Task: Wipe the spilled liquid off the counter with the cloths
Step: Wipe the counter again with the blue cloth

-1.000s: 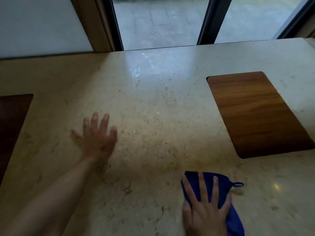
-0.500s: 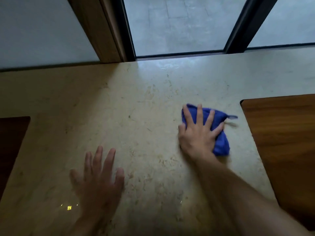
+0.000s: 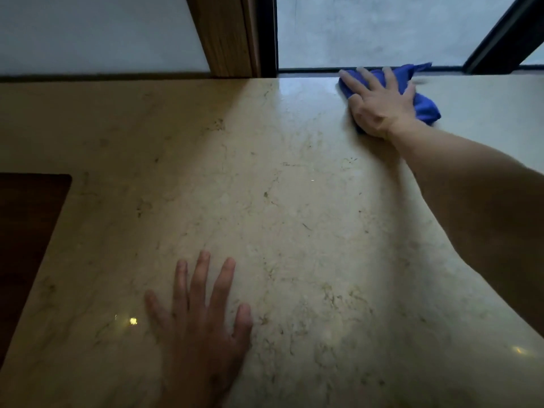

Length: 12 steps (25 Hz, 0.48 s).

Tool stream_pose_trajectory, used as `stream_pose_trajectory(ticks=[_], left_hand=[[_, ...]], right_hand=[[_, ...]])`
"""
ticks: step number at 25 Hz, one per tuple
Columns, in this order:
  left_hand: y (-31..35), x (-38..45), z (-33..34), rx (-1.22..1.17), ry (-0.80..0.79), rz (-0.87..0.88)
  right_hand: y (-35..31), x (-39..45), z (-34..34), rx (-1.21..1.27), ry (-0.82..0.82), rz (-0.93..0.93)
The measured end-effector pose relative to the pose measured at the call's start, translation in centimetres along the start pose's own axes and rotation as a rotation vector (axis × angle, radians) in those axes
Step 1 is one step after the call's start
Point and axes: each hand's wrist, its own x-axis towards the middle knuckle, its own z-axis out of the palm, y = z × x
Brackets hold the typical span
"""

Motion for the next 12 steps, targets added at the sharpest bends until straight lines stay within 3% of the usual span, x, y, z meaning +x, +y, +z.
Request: stream_pose_trajectory(ticks=[5,12], left_hand=[[0.0,-0.2,-0.3,-0.019,-0.030,0.003],[0.1,-1.2,-0.9,-0.062,-0.026,-0.018]], right_hand=[[-1.1,-6.9,1.2,-0.057,-0.024,-0.274],[-3.9,-28.1,6.1,-0.146,-0.036,-0.448]])
